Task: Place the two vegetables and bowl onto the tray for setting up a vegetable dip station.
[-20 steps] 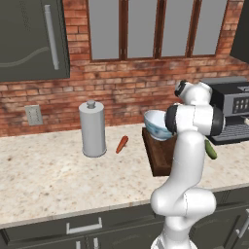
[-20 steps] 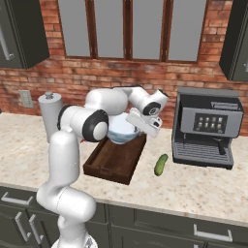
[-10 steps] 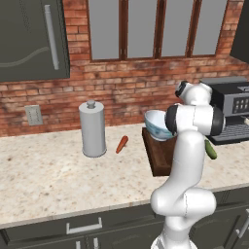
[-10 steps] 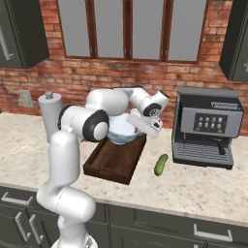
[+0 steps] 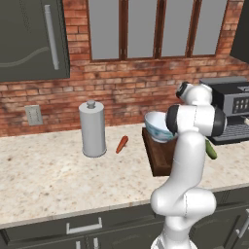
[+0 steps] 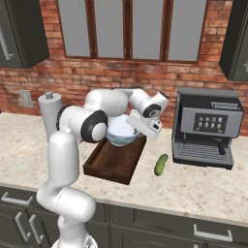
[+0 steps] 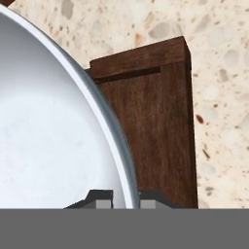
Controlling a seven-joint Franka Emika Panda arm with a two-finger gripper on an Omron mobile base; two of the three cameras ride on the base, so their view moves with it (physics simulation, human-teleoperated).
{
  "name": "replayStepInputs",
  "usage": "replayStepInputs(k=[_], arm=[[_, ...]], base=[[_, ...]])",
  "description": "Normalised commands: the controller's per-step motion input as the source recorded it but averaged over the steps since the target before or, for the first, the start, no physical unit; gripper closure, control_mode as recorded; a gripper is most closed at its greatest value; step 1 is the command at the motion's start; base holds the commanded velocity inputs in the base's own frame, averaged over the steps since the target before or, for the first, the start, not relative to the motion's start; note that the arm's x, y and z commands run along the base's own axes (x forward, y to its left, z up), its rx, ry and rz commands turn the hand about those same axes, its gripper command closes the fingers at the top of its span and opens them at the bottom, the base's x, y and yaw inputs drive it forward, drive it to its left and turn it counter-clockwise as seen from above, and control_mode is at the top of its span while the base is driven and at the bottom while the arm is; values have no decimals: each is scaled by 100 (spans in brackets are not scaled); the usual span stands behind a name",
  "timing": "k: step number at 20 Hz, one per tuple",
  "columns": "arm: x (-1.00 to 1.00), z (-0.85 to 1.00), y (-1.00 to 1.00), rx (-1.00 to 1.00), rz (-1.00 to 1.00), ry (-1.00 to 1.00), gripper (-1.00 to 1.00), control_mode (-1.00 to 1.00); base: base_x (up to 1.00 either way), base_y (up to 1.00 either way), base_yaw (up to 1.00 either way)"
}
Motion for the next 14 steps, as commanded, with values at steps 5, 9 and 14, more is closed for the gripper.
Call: replayStepInputs(k=[5,9,14], arm=[[-9,0,2,-1,-2,1,100,-100],[8,0,4,-1,-4,0,100,-100],[15,0,5,-4,-5,0,100,-100]], base=[[0,0,0],[0,0,0],[0,0,0]])
